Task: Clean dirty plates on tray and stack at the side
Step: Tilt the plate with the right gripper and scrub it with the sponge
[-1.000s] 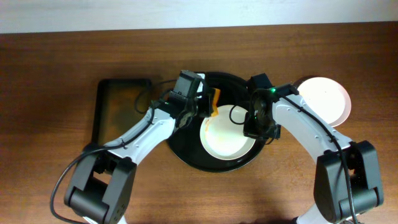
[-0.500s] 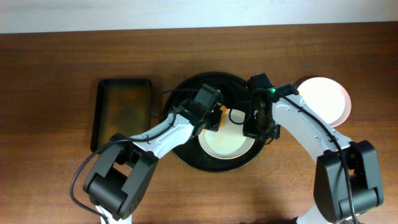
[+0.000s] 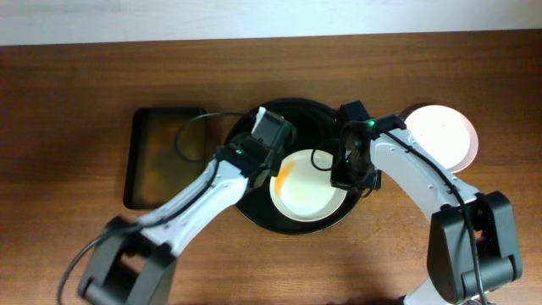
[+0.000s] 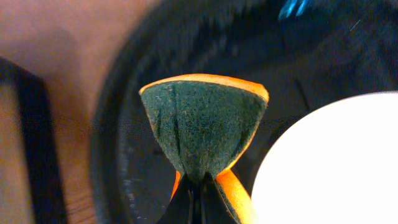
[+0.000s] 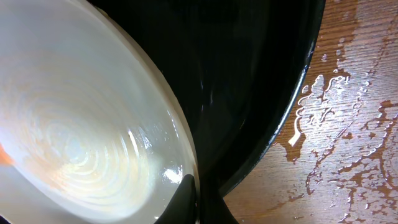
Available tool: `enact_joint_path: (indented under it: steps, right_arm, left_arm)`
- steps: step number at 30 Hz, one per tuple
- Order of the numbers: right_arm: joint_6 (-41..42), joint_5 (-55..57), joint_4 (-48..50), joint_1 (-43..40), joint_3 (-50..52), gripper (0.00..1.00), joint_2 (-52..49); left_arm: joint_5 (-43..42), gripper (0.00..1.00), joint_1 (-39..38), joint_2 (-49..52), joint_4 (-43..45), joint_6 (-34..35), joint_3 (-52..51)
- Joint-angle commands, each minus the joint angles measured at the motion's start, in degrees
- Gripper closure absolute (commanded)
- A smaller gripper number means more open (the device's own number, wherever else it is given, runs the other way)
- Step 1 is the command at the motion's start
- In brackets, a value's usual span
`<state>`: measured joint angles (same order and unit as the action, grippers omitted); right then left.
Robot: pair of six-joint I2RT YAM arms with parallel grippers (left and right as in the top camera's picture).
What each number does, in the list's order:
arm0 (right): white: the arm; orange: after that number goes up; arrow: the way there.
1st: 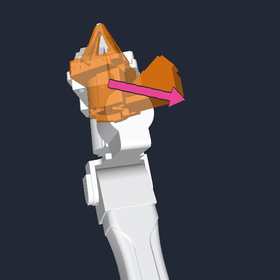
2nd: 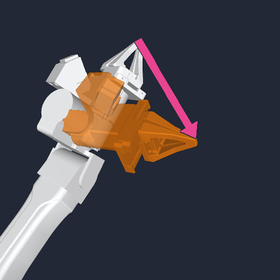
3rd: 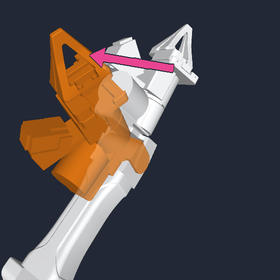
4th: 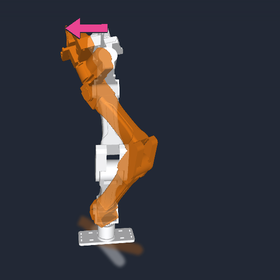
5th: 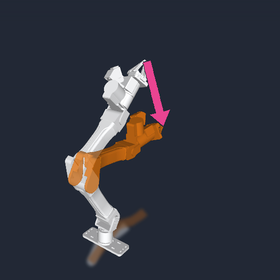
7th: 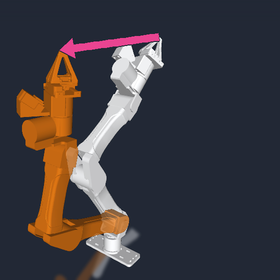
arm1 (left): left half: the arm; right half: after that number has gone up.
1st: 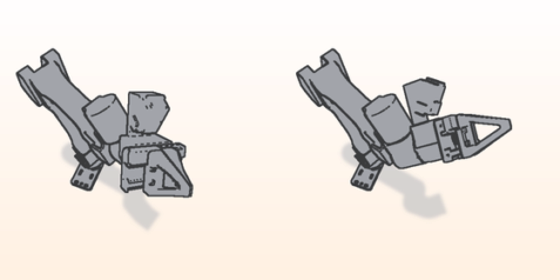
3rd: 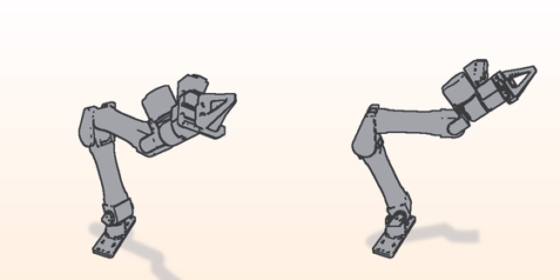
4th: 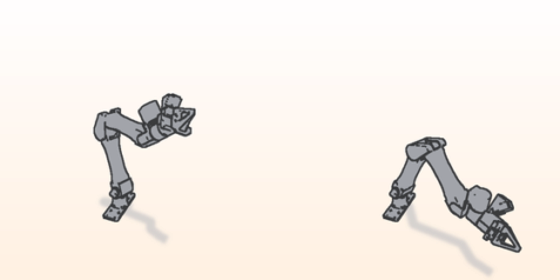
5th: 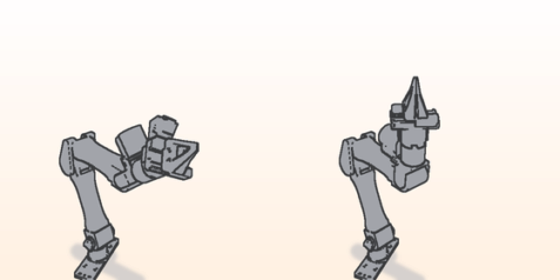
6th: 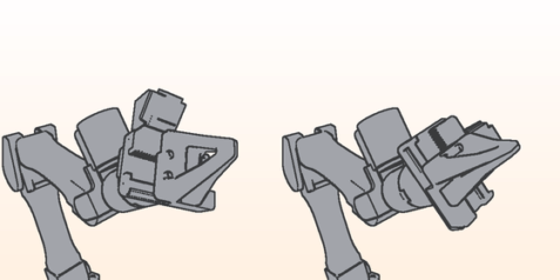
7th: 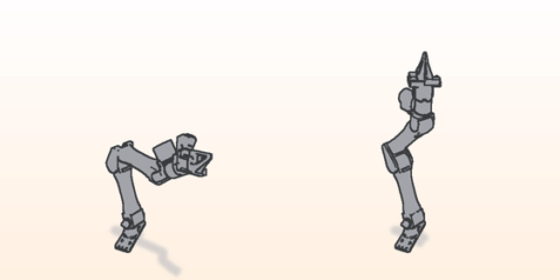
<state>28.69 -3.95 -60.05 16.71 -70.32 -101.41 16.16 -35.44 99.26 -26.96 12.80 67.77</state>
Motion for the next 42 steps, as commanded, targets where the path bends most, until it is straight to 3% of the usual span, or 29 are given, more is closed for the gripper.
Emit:
enact_joint_path:
  steps: [1, 2, 5, 8, 10, 14, 16, 20, 23, 26, 30, 33, 35, 36, 39, 40, 42]
  right_arm:
    - [0.1, 1.2, -0.2, 0.2, -0.1, 0.96, 0.6]
    - [0.1, 1.2, -0.2, 0.2, -0.1, 0.96, 0.6]
    - [0.1, 1.2, -0.2, 0.2, -0.1, 0.96, 0.6]
    - [0.1, 1.2, -0.4, 0.2, -0.1, 0.96, 0.6]
    - [1.5, 1.1, -0.4, 0.2, -0.1, 0.96, 0.6]
    - [13.6, -6.9, 3.4, 0.2, -0.1, 0.96, 0.5]
    - [13.9, -12.6, 7.8, 0.2, -0.1, 0.96, 0.5]
    - [13.8, -11.9, 8.5, 0.2, -0.1, 0.96, 0.5]
    - [13.8, -12.2, 8.1, 0.2, -0.1, 0.96, 0.5]
    - [13.8, -12.2, 7.4, 0.2, -0.1, 0.96, 0.5]
    - [13.6, -12.2, 6.8, 0.2, -0.1, 0.96, 0.5]
    - [13.3, -12.2, 6.0, 0.2, -0.1, 0.96, 0.5]
    - [12.4, -12.2, 5.9, 0.2, -0.1, 0.96, 0.5]
    - [12.1, -12.2, 5.8, 0.2, -0.1, 0.96, 0.5]
    - [12.1, -12.2, 5.6, 0.2, -0.1, 0.96, 0.5]
    - [12.1, -12.2, 5.6, 0.2, -0.1, 0.96, 0.5]
    - [12.1, -12.2, 5.6, 0.2, -0.1, 0.96, 0.5]
  left_arm:
    - [-9.1, 1.00, 0.3, -6.2, -0.3, -0.9, -0.2]
    - [-17.5, 1.00, 0.3, -6.1, -0.8, -0.9, -0.2]
    - [-32.2, 1.00, -0.1, -5.9, -6.1, 2.4, -0.2]
    - [-32.5, 1.00, -3.0, -5.4, -13.3, 6.0, -0.3]
    - [-32.5, 1.00, -4.3, -5.4, -18.3, 16.4, -0.5]
    - [-31.2, 1.00, -4.2, -5.4, -19.1, 17.9, -0.5]
    - [-27.5, 1.00, -4.3, -5.4, -19.0, 20.1, -0.5]
    - [-18.1, 1.00, -4.3, -4.1, -16.8, 24.9, -1.7]
    - [-15.8, 1.00, -4.3, -0.5, -10.5, 25.4, -3.6]
    - [-0.9, 1.00, -4.2, 0.7, -9.5, 25.6, -3.7]
    - [12.4, 1.00, -4.1, 0.7, -7.5, 25.6, -3.7]
    - [13.7, 1.00, -2.9, 0.7, -2.9, 25.6, -3.7]
    - [7.1, 1.00, -0.2, 0.6, -2.8, 24.4, -3.5]
    - [-2.0, 1.00, 0.8, 0.0, -4.9, 23.8, -3.5]
    - [-16.0, 1.00, 1.0, -4.9, -13.2, 23.9, -3.5]
    - [-22.9, 1.00, 0.7, -5.7, -15.8, 25.5, -3.6]
    - [-26.2, 1.00, -1.4, -5.6, -17.9, 32.2, -5.5]
